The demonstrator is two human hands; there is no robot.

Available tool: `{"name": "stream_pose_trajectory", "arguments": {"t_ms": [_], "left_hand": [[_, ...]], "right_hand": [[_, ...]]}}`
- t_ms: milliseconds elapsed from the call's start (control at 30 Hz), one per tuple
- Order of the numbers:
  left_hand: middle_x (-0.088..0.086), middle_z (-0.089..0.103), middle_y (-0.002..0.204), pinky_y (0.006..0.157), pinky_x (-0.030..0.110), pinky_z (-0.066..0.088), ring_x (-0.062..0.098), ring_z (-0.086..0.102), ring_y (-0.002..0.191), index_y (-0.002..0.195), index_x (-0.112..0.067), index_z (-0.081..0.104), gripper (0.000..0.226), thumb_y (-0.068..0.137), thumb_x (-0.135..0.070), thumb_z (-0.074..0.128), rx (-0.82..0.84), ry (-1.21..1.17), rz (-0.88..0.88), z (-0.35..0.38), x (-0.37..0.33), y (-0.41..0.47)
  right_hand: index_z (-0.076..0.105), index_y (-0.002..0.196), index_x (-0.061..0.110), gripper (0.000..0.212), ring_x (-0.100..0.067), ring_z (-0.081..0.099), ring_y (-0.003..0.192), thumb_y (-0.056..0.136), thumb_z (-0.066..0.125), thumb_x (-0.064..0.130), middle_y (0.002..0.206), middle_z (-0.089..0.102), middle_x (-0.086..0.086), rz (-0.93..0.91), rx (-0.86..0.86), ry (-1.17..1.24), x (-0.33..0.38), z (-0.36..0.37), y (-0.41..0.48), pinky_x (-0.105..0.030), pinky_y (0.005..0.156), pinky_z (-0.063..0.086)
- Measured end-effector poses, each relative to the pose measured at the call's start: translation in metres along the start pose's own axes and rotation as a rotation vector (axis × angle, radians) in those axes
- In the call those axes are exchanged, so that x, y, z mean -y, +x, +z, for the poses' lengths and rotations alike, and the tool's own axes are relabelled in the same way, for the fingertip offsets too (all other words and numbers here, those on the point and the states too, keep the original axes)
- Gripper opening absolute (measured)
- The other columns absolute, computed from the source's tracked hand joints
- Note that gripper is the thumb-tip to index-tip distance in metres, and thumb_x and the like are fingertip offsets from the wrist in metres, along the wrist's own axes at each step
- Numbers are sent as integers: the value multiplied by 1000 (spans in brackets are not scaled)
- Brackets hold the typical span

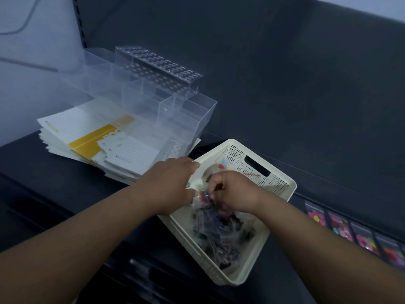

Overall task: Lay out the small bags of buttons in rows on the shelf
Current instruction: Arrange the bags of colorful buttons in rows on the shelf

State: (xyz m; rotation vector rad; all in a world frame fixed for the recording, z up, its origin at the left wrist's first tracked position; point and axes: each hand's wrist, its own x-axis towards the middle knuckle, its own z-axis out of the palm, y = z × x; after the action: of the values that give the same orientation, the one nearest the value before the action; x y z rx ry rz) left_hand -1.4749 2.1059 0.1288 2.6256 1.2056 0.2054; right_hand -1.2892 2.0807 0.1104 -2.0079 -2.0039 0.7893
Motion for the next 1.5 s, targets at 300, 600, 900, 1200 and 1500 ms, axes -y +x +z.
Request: {"name": "stream_pose_trajectory", "arguments": {"t_ms": [300,600,900,1200,1500], "left_hand": [[-6,30,151,106,32,34,17,38,130,148,-24,24,63,92,-37,50,5,14,-3,2,1,1],[-6,30,151,105,31,34,17,39,130,147,-23,26,60,93,-29,49,-4,-19,-8,3,2,1],[-5,29,152,105,31,34,17,38,130,148,-22,25,63,89,-13,45,18,-21,-20,3,2,2],[-4,35,147,103,33,37,17,42,126,145,-22,29,56,93,-30,49,-2,-10,-14,1,0,-1],[-7,30,151,110,29,28,14,31,135,147,-24,29,59,93,-33,51,-31,-97,-26,1,1,0]], "right_hand": [[60,80,23,17,-1,52,63,84,62,7,82,59,6,-8,-67,229,3,-8,-8,-13,60,41],[64,71,27,20,-7,55,85,80,72,11,82,63,10,18,-101,262,2,1,-1,-20,79,42],[69,91,19,17,-11,59,76,85,65,4,92,64,-1,41,-42,412,-1,-13,-5,-28,75,50],[61,88,22,12,-15,56,88,82,70,28,83,56,8,37,30,-123,2,5,15,-26,77,44],[48,69,16,32,-19,57,59,76,70,-6,87,69,-17,141,84,623,3,-20,-8,-23,49,42]]}}
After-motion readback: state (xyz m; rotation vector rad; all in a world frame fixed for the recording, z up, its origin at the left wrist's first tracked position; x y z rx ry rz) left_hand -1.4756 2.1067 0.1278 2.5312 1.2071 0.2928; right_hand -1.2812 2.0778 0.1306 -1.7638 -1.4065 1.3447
